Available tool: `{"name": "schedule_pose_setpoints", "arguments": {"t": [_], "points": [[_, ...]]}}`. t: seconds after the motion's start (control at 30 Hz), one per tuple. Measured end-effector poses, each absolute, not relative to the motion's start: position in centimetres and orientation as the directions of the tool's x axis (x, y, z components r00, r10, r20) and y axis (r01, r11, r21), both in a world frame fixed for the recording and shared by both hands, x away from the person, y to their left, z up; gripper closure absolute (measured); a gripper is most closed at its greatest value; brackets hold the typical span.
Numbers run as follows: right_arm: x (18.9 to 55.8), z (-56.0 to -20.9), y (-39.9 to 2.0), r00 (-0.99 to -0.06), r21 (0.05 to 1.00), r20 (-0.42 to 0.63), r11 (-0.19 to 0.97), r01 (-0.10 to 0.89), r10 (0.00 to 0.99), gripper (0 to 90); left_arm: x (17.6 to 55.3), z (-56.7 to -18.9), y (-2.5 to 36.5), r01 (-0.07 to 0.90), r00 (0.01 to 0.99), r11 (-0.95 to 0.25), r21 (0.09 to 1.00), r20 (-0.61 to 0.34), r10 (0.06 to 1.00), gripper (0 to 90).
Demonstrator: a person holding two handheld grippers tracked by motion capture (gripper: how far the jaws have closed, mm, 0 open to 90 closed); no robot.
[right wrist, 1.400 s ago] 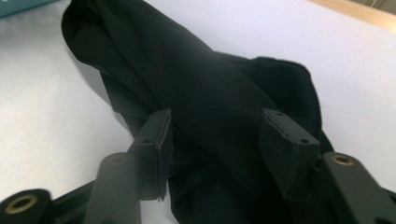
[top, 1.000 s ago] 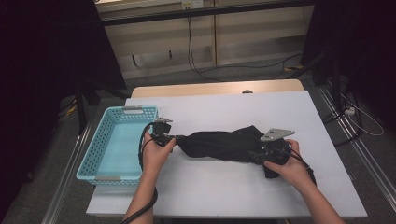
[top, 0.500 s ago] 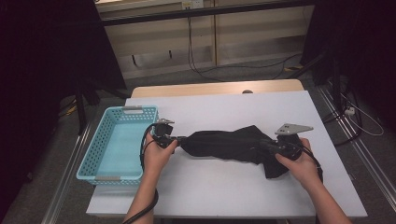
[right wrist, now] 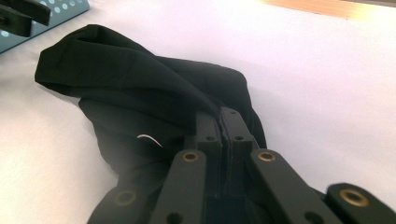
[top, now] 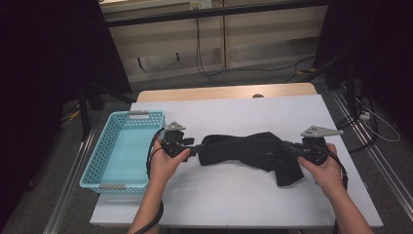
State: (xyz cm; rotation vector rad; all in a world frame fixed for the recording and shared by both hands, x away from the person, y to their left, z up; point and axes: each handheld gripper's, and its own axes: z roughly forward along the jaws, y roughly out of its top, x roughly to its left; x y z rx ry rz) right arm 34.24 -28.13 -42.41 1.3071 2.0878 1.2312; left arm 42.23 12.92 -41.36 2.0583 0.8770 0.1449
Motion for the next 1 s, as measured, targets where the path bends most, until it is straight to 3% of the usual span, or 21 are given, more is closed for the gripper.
{"name": "schedule_pose_setpoints", "arguments": {"t": [0.3,0.73,1.0], "points": [[34.4,-42.7,-27.6,-0.494,0.824,0.113,0.197,0.532,0.862,87.5,40.7,-42.7,11.1,0.452,0.825,-0.501,0.738,-0.132,0.55,40.7],[34.3,-42.7,-28.5,-0.47,0.83,0.143,0.153,0.536,0.871,87.6,40.6,-45.6,9.3,0.416,0.846,-0.57,0.708,-0.071,0.529,30.3],[34.2,-42.6,-28.6,-0.458,0.838,0.148,0.134,0.529,0.876,87.8,40.7,-45.8,8.7,0.413,0.842,-0.574,0.707,-0.055,0.537,30.7]]}}
